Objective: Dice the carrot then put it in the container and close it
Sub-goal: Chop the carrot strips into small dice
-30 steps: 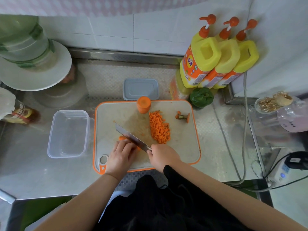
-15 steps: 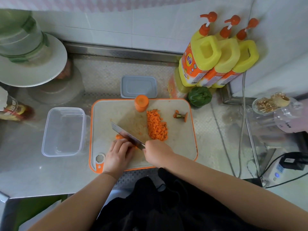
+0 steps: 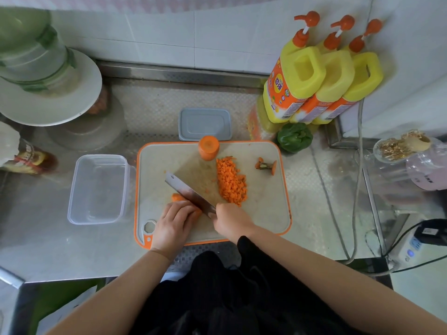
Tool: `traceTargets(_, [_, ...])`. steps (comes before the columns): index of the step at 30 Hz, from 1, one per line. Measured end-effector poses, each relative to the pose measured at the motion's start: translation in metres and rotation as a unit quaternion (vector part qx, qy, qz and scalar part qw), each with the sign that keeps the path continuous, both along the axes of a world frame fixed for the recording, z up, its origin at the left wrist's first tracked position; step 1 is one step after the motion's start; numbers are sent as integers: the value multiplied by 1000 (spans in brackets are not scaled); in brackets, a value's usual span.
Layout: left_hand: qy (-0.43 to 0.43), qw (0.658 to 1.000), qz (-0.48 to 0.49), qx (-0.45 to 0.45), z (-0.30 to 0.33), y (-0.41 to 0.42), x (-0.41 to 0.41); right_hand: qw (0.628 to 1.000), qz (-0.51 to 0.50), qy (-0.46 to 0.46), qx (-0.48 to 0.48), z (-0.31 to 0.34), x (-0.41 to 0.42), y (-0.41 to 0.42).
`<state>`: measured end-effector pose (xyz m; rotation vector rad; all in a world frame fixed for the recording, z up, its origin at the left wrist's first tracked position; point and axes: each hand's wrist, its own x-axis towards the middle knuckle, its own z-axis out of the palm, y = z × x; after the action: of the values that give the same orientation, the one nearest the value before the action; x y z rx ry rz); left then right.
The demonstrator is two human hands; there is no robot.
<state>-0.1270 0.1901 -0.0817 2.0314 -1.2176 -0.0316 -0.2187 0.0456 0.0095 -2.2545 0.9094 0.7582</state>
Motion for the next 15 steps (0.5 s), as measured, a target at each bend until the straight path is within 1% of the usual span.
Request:
traceTargets(3, [10, 1000, -8, 13, 4, 1, 1, 1000, 5, -3, 15, 2, 1, -6])
traceTargets(6, [12, 1000, -10, 25, 5, -1, 5, 1000, 9, -9, 11, 5, 0, -4])
traceTargets(11, [23, 999, -17, 40, 5, -1, 8, 999, 18, -42, -17, 16, -4, 2])
traceTargets(15, [30, 998, -19, 43, 5, -1, 10, 998, 39, -38, -34, 22, -10, 7])
